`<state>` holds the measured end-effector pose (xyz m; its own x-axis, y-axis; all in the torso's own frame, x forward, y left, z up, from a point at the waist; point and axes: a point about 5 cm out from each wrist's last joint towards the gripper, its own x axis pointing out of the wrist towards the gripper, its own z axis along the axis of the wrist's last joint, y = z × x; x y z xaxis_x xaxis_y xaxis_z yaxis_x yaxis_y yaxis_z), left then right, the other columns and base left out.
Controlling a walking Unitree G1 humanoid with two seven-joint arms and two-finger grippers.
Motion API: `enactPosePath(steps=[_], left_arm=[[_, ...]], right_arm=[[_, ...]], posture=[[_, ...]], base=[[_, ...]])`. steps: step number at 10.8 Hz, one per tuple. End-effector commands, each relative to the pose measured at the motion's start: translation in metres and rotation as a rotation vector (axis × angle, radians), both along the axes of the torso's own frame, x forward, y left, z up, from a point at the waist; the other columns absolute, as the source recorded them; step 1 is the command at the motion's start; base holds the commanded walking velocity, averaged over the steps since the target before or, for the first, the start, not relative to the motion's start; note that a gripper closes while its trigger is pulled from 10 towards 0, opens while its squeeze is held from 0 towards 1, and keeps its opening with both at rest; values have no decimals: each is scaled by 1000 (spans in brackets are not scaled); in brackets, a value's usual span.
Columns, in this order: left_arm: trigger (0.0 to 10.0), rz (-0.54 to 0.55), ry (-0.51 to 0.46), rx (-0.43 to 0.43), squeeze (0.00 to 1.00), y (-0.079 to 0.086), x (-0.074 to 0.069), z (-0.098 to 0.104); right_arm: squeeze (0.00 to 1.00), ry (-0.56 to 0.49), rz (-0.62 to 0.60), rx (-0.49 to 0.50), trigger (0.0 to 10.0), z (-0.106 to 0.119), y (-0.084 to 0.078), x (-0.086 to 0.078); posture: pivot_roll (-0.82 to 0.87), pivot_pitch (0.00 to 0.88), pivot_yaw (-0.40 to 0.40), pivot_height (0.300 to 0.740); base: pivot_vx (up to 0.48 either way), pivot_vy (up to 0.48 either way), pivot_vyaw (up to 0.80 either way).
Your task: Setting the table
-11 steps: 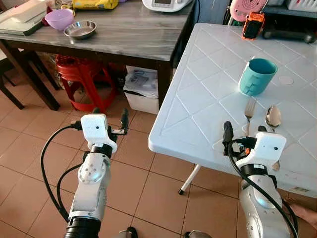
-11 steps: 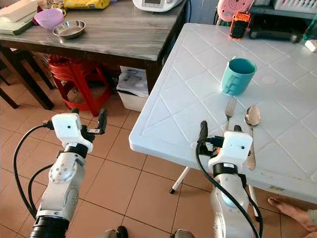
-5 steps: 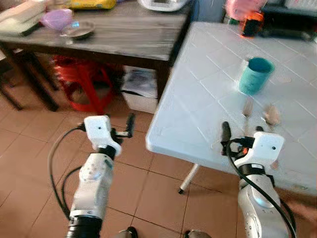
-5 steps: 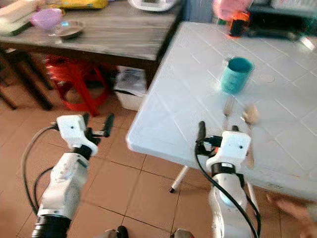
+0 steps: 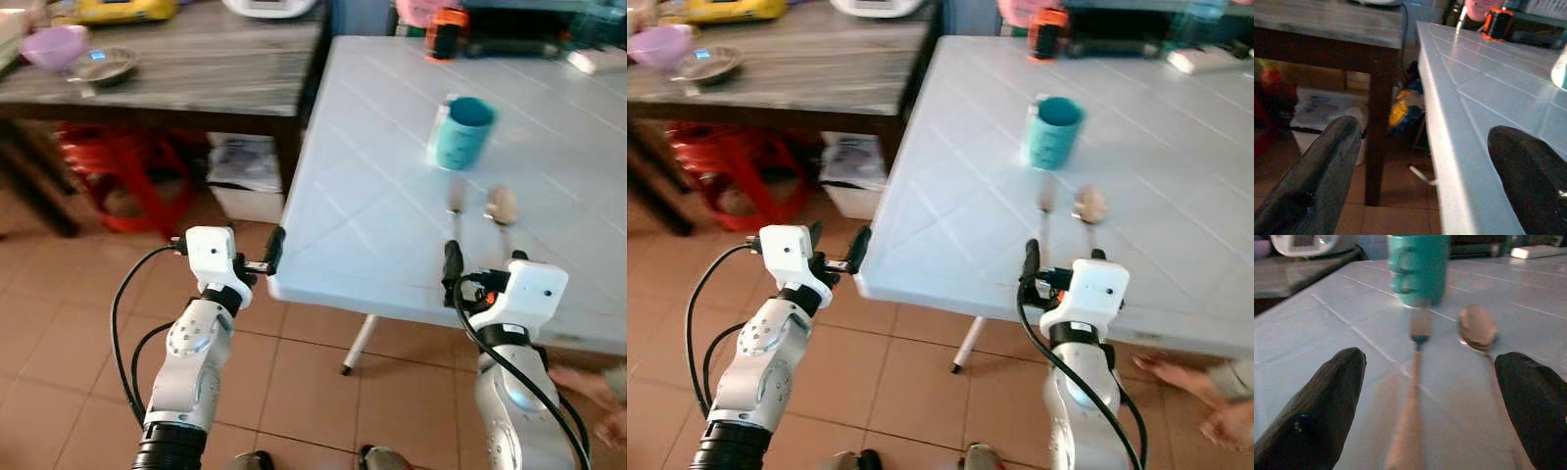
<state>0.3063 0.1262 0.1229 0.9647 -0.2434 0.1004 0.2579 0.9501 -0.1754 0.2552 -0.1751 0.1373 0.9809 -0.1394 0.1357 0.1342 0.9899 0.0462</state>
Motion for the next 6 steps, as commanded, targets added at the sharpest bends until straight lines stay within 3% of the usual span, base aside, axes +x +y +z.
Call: enactPosePath(steps=[1, 6], left_arm=[[10000, 3, -6, 18, 0, 4, -2, 1], [10000, -30, -25, 63, 0, -1, -4, 3]], right_arm=[[0, 16, 2, 1, 10000, -2, 2, 1], [0, 49, -20, 5, 10000, -2, -1, 10]], posture=[[-194, 161, 69, 740], [-190, 174, 73, 740]], base=[[0, 0, 0], [0, 0, 0]])
